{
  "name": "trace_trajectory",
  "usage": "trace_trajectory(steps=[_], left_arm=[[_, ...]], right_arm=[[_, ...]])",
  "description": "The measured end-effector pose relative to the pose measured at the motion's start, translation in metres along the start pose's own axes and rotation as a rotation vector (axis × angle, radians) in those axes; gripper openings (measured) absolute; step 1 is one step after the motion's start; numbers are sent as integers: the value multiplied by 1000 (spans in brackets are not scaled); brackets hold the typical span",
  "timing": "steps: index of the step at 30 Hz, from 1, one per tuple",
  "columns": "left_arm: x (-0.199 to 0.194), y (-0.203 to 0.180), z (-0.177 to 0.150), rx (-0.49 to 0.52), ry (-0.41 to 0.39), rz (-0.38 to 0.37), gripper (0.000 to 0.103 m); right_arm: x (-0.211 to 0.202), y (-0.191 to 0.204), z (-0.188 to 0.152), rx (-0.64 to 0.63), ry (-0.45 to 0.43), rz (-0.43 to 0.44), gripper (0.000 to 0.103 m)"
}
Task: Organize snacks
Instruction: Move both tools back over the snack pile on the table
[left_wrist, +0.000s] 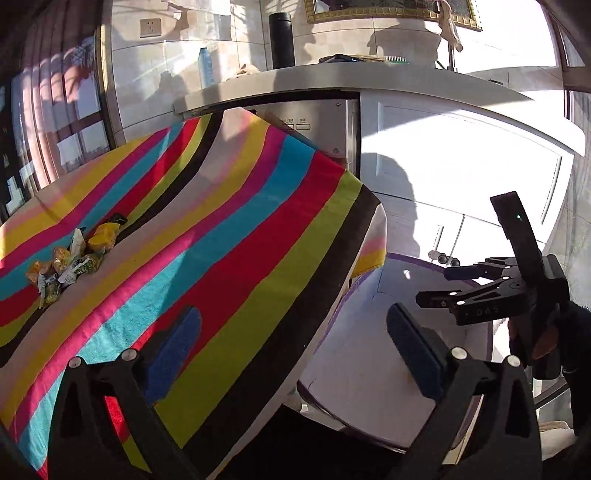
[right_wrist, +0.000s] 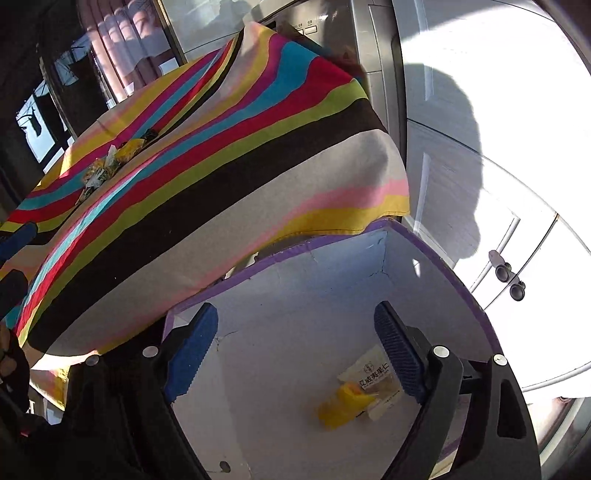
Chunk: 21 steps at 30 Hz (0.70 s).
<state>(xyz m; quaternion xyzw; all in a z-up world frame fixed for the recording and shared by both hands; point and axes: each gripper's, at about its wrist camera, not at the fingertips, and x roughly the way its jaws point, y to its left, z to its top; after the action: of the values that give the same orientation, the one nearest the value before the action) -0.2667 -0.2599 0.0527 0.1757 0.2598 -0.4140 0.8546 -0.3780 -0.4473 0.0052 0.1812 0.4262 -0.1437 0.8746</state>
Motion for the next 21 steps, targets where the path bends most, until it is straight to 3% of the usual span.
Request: trace_trajectory(steps=[3,9,11,14,18,21], left_arm=[[-6,68,-1,-142,-10,135,101],[-4,231,-30,-665,107,293,101],[-6,266,-44,-783,124,339,101],[-9,294,-61,-852,130,387,101],[-10,306,-76,-841,111,459,101],[-14,311,-86,-900,66,390,101]], right_arm=[[0,27,3,-105,-16,-28,84],[-8,88,34,-250,-100,28,87],[-4,110,51,-285,-108,58,87],[12,145,76,-330,-98,102,87],[47,195,111,-384,-73,143,87],[79,229,134,-432,-51,166,87]])
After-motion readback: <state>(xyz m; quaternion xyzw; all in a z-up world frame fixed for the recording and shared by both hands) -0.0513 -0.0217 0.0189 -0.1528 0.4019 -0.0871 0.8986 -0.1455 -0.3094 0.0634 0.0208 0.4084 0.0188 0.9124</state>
